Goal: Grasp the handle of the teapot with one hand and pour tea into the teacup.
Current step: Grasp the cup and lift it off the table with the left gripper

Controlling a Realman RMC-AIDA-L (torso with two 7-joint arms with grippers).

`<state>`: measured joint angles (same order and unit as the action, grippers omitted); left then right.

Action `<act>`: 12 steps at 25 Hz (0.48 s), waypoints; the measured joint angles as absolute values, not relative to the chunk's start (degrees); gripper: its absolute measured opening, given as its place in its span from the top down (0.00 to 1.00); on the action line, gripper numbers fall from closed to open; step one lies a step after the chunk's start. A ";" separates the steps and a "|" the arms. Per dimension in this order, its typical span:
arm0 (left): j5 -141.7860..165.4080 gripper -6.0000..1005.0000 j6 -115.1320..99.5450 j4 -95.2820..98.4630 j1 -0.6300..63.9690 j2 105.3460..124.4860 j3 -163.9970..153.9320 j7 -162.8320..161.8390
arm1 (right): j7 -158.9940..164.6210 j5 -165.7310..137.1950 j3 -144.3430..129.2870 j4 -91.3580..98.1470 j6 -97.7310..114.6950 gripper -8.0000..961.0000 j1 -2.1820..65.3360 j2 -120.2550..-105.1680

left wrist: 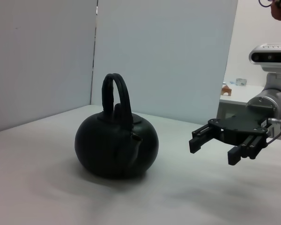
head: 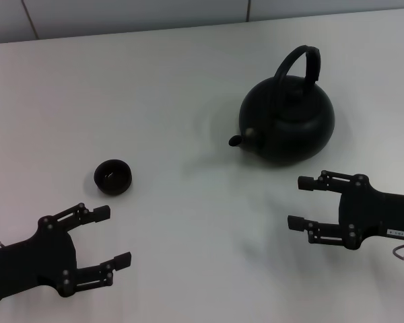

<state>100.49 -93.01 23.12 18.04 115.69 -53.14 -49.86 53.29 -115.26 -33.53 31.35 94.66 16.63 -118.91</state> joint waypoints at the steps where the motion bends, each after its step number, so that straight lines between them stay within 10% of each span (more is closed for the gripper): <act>1: 100.50 0.14 -92.96 23.14 18.05 115.72 -53.15 -49.87 | 53.29 -115.28 -33.54 31.34 94.65 0.23 16.65 -118.91; 12: 100.55 0.15 -92.90 23.21 18.30 115.89 -53.32 -50.05 | 53.18 -115.32 -33.58 31.28 94.55 0.23 16.64 -118.91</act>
